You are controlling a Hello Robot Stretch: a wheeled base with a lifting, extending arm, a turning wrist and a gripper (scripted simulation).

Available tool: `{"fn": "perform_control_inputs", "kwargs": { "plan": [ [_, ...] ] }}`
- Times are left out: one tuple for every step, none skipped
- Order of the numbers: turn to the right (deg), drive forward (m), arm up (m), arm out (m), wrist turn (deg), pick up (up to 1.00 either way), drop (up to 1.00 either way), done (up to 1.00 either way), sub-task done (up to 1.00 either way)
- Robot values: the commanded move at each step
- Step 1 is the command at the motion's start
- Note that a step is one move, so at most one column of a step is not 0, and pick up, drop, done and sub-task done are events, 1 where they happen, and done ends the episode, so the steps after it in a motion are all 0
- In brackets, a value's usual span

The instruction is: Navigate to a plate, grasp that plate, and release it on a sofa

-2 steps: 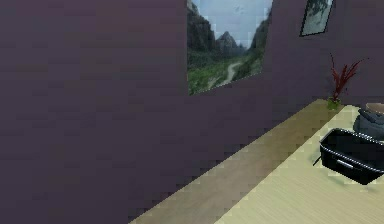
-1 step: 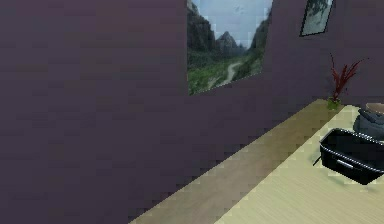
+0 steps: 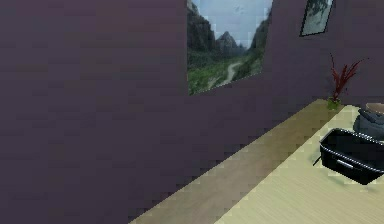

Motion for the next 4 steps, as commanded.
{"fn": "perform_control_inputs", "kwargs": {
  "plan": [
    [0.0,0.00,0.00,0.00,45.0,0.00,0.00,0.00,0.00],
    [0.0,0.00,0.00,0.00,45.0,0.00,0.00,0.00,0.00],
    [0.0,0.00,0.00,0.00,18.0,0.00,0.00,0.00,0.00],
    [0.0,0.00,-0.02,0.00,0.0,0.00,0.00,0.00,0.00]
  ]
}}
